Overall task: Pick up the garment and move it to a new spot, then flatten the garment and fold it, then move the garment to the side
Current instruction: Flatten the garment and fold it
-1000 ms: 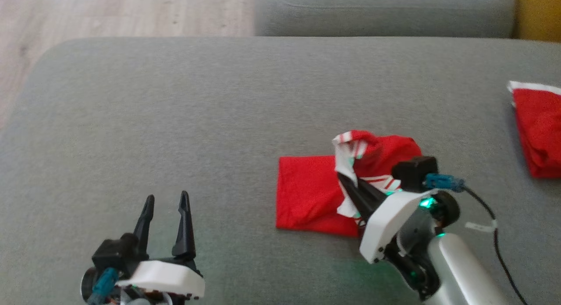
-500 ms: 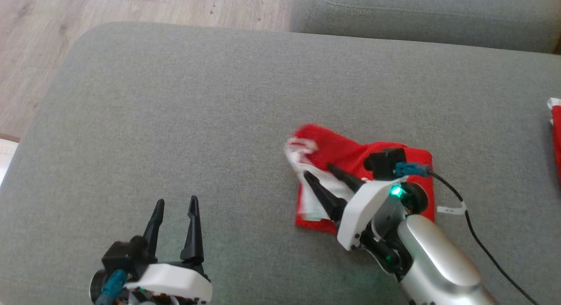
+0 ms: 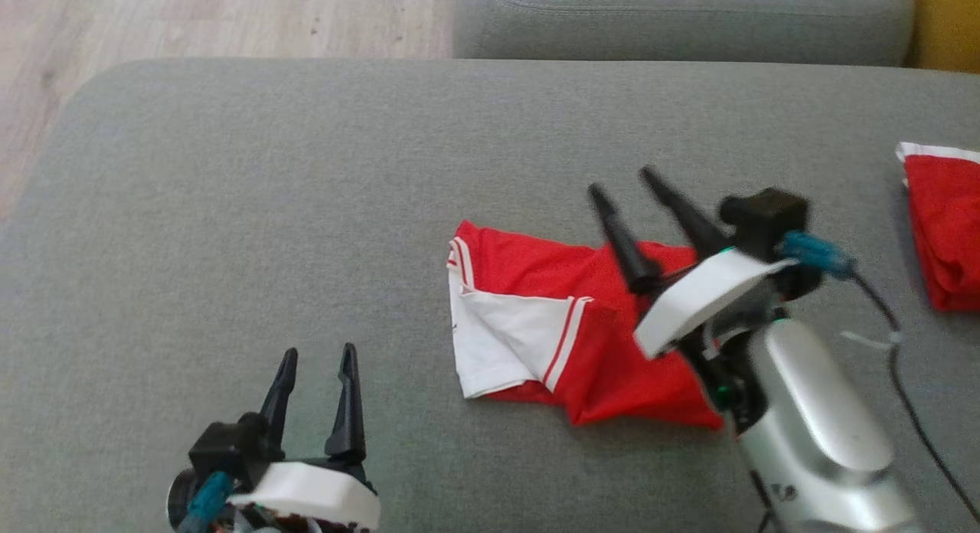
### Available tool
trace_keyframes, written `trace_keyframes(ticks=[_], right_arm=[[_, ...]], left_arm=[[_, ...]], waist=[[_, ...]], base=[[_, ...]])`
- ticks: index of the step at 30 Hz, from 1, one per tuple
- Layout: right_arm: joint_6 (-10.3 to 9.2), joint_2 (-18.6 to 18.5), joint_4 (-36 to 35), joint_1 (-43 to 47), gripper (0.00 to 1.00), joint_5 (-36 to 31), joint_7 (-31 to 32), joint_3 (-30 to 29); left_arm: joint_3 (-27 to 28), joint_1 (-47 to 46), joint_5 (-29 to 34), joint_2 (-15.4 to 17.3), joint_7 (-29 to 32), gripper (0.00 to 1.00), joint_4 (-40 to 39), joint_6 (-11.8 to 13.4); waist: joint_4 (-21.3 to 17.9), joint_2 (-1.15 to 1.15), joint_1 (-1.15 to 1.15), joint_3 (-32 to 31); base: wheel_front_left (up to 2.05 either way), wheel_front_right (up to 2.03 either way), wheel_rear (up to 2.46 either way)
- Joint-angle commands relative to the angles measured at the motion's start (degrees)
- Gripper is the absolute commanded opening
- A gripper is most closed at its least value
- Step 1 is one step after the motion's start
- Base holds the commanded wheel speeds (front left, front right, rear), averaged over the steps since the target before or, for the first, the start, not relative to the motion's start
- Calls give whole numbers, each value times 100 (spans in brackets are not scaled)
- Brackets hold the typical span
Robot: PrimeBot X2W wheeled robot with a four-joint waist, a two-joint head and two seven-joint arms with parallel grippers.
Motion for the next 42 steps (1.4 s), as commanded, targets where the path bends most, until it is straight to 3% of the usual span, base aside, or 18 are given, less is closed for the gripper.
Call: trace_keyframes(ticks=[1, 6, 11, 13, 14, 16, 26, 36, 39, 42], right_arm=[[-4, 99, -267, -82, 100, -104, -61, -29], [-4, 99, -624, 295, 100, -646, -100, -673], [-4, 99, -683, 742, 100, -1065, -152, -963], [-4, 99, -566, 897, 43, -1219, -198, -1006], [-4, 99, -477, 964, 22, -1272, -224, -1008], [-4, 99, -243, 1065, 1, -1368, -272, -967], [-4, 99, 798, 780, 0, -902, -475, 77], [-4, 99, 1145, 437, 0, -496, -484, 1778], [-4, 99, 1179, 418, 0, -402, -579, 2057], [-4, 99, 1195, 381, 35, -409, -767, 2013]], left_arm=[[185, -298, 62, 32, -57, 100, -148, 9], [153, -358, 89, 18, -56, 100, -151, 6], [143, -408, 99, 20, -61, 100, -141, -5], [148, -425, 109, 29, -65, 100, -150, 0], [153, -430, 111, 35, -68, 100, -154, 2], [163, -441, 115, 45, -72, 100, -162, 9], [248, -432, 82, 89, -95, 100, -179, 47], [269, -361, 46, 73, -132, 100, -165, 42], [273, -327, 39, 56, -147, 100, -155, 50], [296, -289, 46, 47, -170, 100, -154, 55]], waist=[[-52, 0, 0, 1], [-145, 0, 0, 15], [-157, 0, 0, 22], [-131, 0, 0, 27], [-112, 0, 0, 30], [-56, 0, 0, 37], [368, 0, 0, 29], [693, 0, 0, -19], [684, 0, 0, -39], [601, 0, 0, -72]], base=[[0, 0, 0], [0, 0, 0], [0, 0, 0], [0, 0, 0], [0, 0, 0], [0, 0, 0], [0, 0, 0], [0, 0, 0], [0, 0, 0], [0, 0, 0]])
